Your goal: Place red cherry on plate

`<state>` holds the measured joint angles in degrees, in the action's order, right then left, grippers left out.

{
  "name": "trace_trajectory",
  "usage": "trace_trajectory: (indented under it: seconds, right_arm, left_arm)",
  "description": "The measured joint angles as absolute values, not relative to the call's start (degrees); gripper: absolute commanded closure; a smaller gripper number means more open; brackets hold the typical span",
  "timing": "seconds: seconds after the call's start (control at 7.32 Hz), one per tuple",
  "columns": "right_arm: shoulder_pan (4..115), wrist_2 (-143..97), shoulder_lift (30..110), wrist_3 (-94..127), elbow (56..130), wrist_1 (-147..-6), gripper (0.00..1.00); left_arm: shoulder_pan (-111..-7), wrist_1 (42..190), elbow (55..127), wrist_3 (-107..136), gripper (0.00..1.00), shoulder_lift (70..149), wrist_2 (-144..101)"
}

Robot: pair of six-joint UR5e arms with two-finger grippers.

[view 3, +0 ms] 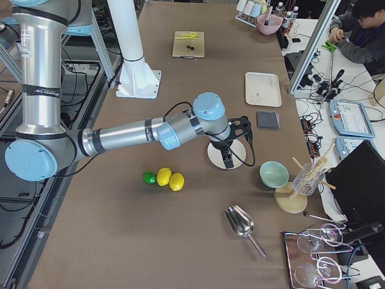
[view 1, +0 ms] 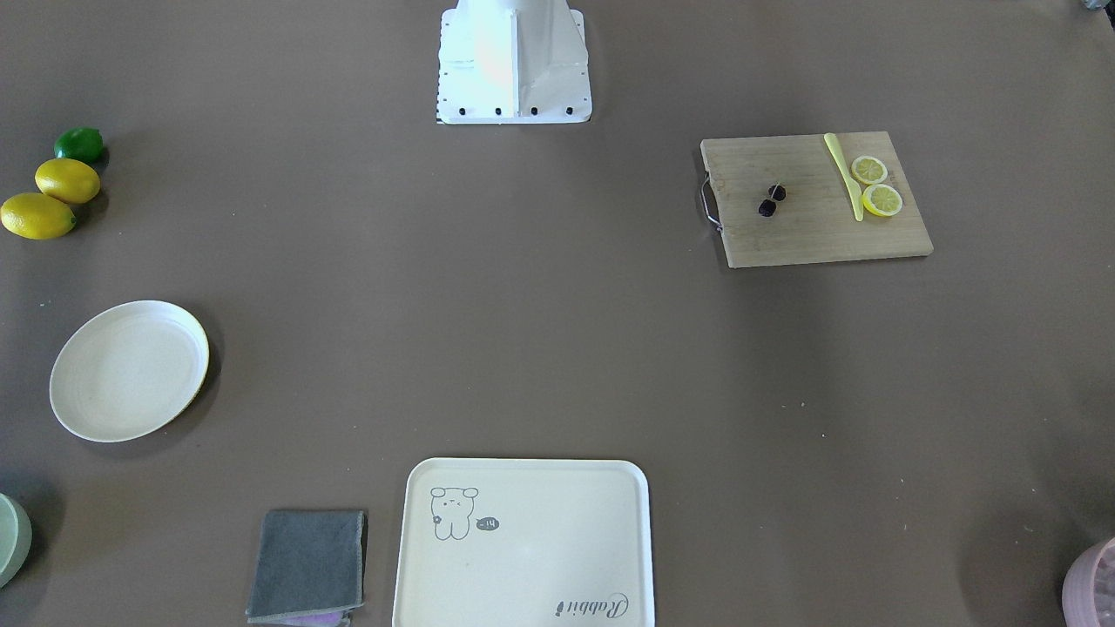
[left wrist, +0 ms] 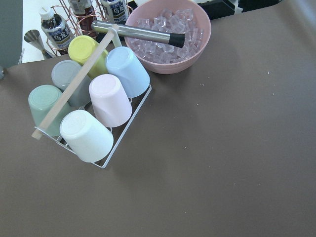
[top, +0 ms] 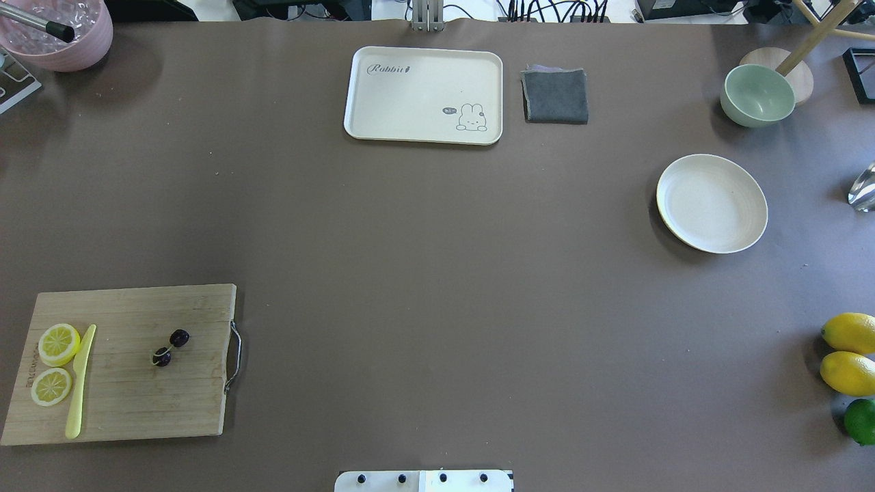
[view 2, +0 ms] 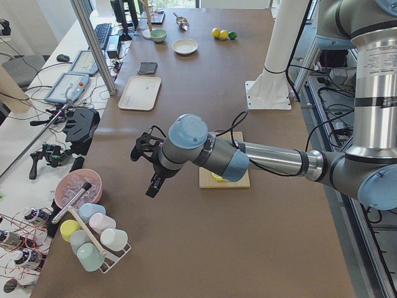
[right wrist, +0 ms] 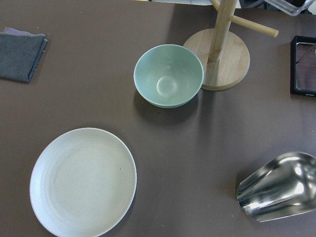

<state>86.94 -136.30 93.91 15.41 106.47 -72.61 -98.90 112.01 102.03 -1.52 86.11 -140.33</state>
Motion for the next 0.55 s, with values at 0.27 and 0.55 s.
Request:
trace_trajectory:
  seconds: [0.27, 0.55]
  right_arm:
    - [81.63, -134.55, 92.56, 22.70, 104.47, -70.46, 0.00]
    - [73.47, -128.73, 91.43, 34.35, 97.95, -58.85, 0.04]
  left_arm:
    - [-97.05, 116.18, 100.79, -0.97, 0.02, 86.37, -141.25]
    - [-95.97, 116.96, 100.63, -0.96, 0.02, 86.49, -141.39]
